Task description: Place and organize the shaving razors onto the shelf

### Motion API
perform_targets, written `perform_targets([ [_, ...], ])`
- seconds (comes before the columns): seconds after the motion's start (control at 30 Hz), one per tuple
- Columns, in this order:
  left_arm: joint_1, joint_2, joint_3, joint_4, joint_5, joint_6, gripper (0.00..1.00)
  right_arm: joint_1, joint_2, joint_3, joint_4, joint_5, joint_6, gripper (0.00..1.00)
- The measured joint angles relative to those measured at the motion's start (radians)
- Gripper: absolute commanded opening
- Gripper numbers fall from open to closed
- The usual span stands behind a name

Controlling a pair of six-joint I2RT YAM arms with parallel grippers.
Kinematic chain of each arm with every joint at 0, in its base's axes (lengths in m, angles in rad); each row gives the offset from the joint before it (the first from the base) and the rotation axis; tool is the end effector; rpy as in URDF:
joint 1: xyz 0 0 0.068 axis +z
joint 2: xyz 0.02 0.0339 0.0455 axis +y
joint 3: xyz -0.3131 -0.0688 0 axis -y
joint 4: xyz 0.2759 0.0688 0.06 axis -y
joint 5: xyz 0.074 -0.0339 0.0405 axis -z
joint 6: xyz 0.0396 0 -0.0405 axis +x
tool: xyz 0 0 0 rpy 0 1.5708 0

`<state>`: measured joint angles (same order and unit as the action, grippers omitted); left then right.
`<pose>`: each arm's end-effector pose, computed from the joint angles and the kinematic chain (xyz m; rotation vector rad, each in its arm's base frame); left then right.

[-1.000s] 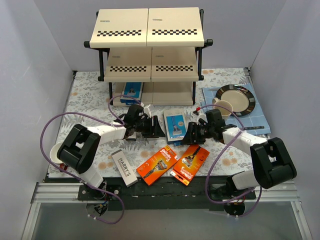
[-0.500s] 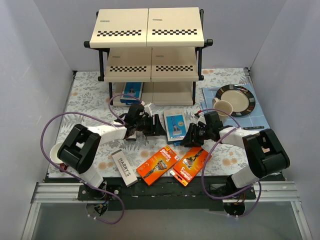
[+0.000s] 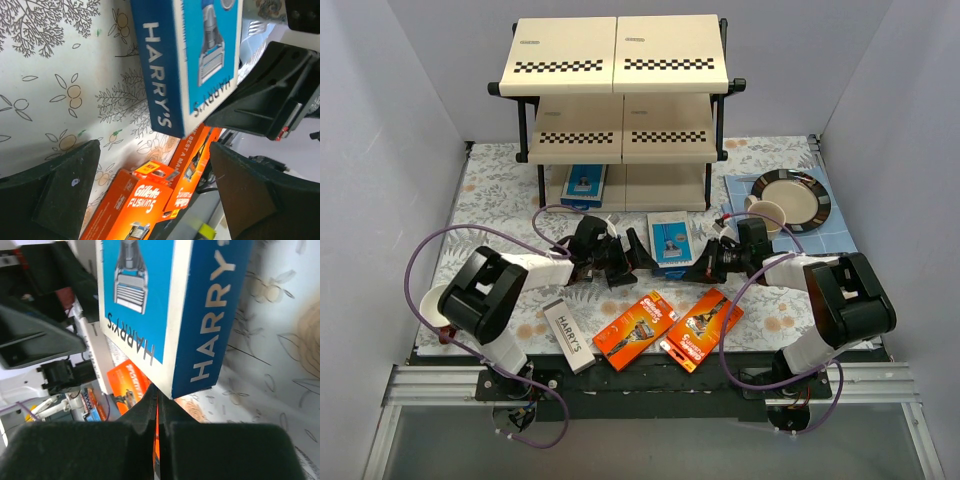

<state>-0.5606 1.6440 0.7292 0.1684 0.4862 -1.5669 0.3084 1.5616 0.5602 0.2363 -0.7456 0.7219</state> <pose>0.2771 -0.1958 0.1697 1.0790 -2.5871 1.4008 0.2689 0.1139 0.1552 0.1036 2.4895 1.3525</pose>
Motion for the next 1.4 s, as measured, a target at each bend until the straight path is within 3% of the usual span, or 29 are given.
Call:
perform_targets([
  [0.13,-0.002,0.032,-0.006,0.063,0.006,-0.095,0.90,-0.002,-0.010,0.031,0.015,-0.037,0.008,0.01],
  [0.33,-0.005,0.100,-0.016,0.187,0.064,-0.212,0.74,-0.002,-0.017,0.039,0.020,-0.051,0.002,0.01],
  [0.57,-0.008,0.172,-0.010,0.298,0.110,-0.282,0.52,-0.004,-0.015,0.039,-0.010,-0.042,-0.036,0.01],
  [0.73,-0.009,0.185,0.011,0.339,0.126,-0.296,0.23,-0.006,-0.009,0.040,-0.011,-0.032,-0.073,0.01],
  [0.87,-0.009,0.185,0.012,0.354,0.120,-0.281,0.14,-0.014,-0.008,0.062,-0.037,-0.016,-0.124,0.01],
  [0.93,-0.008,0.185,0.012,0.357,0.114,-0.273,0.17,-0.014,-0.009,0.075,-0.055,-0.013,-0.150,0.01],
  [0.97,-0.007,0.185,0.012,0.357,0.110,-0.269,0.25,-0.013,-0.009,0.081,-0.063,-0.012,-0.163,0.01],
  [1.07,-0.008,0.185,0.016,0.349,0.104,-0.259,0.71,-0.013,-0.009,0.102,-0.095,-0.009,-0.201,0.01],
  [1.23,-0.009,0.179,0.033,0.343,0.094,-0.274,0.79,-0.013,-0.015,0.148,-0.148,-0.013,-0.258,0.01],
  [1.37,-0.008,0.182,0.032,0.383,0.100,-0.323,0.76,-0.011,-0.029,0.164,-0.172,-0.013,-0.296,0.01],
  [1.4,-0.008,0.185,0.032,0.400,0.101,-0.338,0.72,-0.011,-0.031,0.164,-0.177,-0.012,-0.304,0.01],
])
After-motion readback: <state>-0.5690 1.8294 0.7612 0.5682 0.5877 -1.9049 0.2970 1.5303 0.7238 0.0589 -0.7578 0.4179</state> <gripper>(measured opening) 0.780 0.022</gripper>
